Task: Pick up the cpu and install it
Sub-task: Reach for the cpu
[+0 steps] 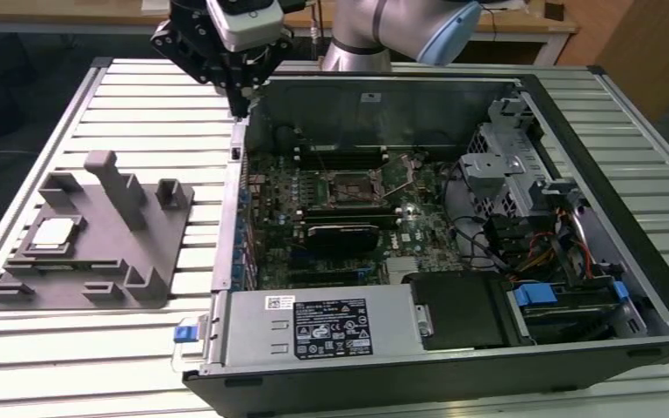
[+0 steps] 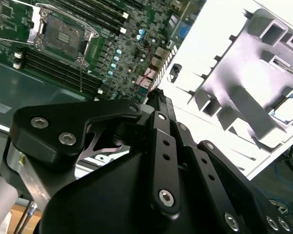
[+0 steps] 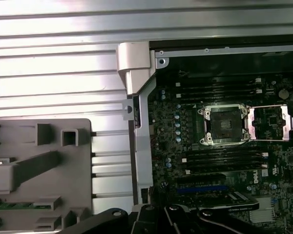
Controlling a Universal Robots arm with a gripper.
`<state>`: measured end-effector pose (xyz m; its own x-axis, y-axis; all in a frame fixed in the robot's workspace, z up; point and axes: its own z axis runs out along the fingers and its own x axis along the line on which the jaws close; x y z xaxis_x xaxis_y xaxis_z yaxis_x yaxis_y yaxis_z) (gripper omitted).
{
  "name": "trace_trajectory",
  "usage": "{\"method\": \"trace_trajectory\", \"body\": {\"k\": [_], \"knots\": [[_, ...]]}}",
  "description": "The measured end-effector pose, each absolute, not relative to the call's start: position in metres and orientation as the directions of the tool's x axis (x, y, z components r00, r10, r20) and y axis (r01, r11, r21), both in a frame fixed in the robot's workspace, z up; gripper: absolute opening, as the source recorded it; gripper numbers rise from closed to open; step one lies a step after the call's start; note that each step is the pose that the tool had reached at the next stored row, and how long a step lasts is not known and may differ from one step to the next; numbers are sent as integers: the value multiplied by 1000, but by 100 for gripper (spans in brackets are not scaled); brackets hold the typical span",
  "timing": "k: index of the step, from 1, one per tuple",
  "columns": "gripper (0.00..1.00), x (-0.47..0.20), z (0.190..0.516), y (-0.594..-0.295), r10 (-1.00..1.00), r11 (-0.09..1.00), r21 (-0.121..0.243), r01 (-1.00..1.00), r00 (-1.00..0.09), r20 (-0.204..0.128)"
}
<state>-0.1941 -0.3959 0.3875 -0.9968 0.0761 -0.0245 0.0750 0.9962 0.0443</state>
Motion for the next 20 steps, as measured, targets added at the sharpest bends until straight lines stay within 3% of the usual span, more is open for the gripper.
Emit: {"method": "trace_trajectory", "body": {"k": [20], "knots": [[11, -246, 383, -395, 76, 996, 44, 75, -997, -25]]}}
